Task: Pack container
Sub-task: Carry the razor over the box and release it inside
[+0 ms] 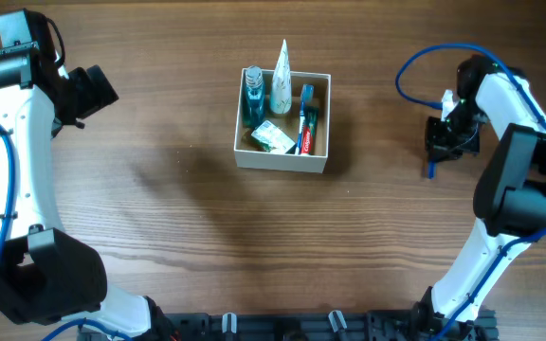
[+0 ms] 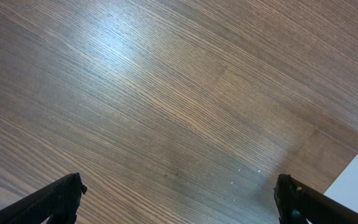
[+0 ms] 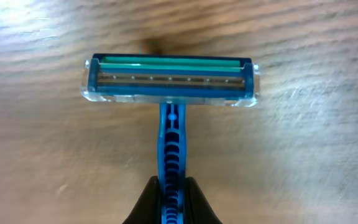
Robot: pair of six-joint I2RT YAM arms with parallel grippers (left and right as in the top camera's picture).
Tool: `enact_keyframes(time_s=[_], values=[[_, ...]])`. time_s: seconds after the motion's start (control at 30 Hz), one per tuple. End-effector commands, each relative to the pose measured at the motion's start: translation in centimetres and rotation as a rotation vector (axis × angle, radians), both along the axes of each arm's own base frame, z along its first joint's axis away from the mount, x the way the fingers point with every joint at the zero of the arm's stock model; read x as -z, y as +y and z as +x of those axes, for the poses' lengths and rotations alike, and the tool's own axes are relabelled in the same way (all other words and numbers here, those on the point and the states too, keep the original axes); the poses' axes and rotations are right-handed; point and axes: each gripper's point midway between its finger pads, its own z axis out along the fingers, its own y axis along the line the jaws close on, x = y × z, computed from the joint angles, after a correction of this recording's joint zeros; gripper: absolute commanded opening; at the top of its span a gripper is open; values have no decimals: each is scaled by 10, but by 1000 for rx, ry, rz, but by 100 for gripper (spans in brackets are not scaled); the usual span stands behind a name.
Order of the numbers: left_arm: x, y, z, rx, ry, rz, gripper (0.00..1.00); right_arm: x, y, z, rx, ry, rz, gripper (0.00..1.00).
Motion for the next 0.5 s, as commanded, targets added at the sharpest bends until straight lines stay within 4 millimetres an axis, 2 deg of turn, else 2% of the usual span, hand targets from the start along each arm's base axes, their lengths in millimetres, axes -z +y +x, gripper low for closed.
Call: enact_keyframes(time_s=[0.0, 0.13, 0.17, 0.23, 0.3, 0.37, 0.47], values=[[-1, 2, 1, -9, -5, 1, 100, -37, 30, 36, 64, -103, 188, 4], [-1, 2, 1, -9, -4, 1, 100, -104, 84, 57, 99, -198, 525, 4], [-1, 2, 1, -9, -4, 1, 100, -127, 103, 62, 101, -231, 643, 4], [-1, 2, 1, -9, -5, 1, 100, -161, 132, 65, 84, -280, 797, 4], [-1, 2, 1, -9, -4, 1, 100, -186, 158, 62, 60, -295, 892, 4], [-1, 2, 1, -9, -5, 1, 100, -196, 180, 57, 58, -273, 907, 4], [-1, 2, 1, -9, -4, 1, 100, -201, 213, 53, 40, -238, 913, 4]])
